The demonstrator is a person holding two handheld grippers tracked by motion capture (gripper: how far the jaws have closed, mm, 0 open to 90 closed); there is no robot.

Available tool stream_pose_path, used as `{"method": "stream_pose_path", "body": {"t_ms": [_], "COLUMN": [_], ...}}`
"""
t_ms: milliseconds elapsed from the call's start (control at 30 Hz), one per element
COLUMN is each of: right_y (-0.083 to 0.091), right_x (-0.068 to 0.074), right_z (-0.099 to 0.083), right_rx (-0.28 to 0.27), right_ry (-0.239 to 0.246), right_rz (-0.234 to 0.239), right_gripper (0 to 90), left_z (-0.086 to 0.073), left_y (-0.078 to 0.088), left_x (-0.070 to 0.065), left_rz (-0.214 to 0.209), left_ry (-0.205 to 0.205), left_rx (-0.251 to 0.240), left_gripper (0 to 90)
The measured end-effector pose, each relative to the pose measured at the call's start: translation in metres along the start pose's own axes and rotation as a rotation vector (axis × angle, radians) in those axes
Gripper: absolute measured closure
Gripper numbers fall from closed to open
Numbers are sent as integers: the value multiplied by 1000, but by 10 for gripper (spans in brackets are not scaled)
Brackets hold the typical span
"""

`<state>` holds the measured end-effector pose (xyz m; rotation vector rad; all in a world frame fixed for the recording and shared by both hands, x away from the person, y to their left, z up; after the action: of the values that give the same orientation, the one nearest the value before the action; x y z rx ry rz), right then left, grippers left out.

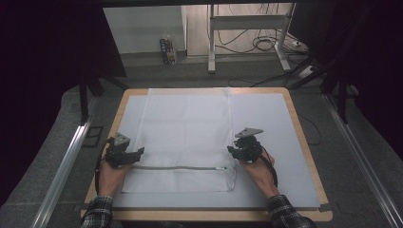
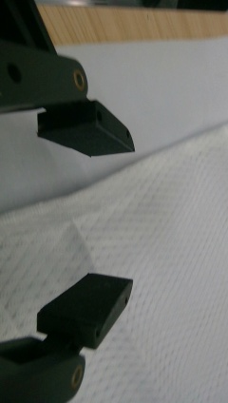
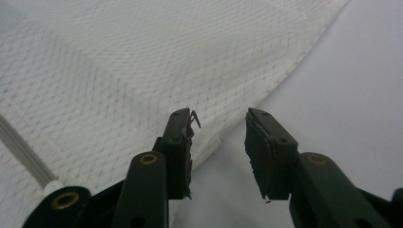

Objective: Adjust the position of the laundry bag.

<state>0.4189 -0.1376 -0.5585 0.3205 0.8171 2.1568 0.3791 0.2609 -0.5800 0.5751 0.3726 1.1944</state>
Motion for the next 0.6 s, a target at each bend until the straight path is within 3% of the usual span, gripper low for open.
{"method": "stream_pose_path", "body": {"t_ms": [133, 267, 467, 600], "right_y": [-7, -16, -20, -20], "right_x": [0, 0, 4, 8], "right_z": [4, 2, -3, -3], "right_rx": [-1, 28, 61, 69], "right_ry": [-6, 7, 46, 71], "right_rz": [6, 3, 13, 6], "right_gripper": [582, 578, 766, 856], "left_z": [-3, -7, -13, -14], "left_y": [3, -3, -8, -8], "left_x": [8, 7, 1, 2], "left_rz": [-14, 2, 2, -38], "left_ry": [60, 70, 50, 118], "left_rx": [-7, 35, 109, 113], "left_gripper": [373, 483, 585, 669]}}
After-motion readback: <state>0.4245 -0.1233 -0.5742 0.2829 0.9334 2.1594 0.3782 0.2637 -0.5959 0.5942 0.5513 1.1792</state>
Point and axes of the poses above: each handheld gripper's, and its own axes: y roughly backward along the jaws, z roughly out of its top, x roughly to its left, the point moved 7 cm from there along -y, roughly forward along the jaws, and after that the axes turned 4 degrees about -x, right-handed, at the moved point
